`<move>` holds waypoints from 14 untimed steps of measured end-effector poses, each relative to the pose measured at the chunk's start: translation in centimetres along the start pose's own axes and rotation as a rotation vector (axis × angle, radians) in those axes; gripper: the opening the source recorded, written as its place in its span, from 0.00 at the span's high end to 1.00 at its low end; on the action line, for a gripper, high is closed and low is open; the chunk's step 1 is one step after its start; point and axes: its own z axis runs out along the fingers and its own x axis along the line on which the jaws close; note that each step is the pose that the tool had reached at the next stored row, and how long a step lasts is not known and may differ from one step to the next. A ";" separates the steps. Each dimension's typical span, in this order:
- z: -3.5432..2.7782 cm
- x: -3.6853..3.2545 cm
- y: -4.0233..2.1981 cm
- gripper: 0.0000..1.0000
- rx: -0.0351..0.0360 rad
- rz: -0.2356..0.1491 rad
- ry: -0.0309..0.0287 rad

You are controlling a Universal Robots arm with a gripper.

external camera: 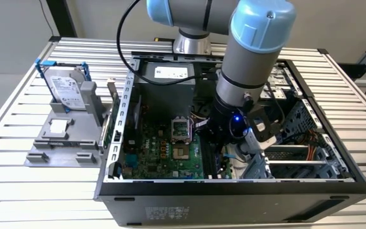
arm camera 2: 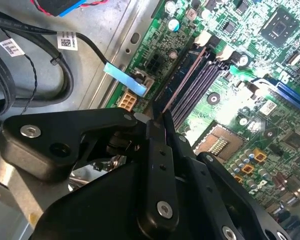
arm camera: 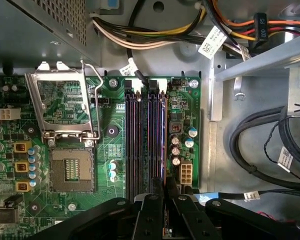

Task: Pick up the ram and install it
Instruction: 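Insert the ram into the slot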

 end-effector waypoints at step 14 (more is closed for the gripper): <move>-1.73 0.01 0.35 1.00 0.0408 0.000 -0.0011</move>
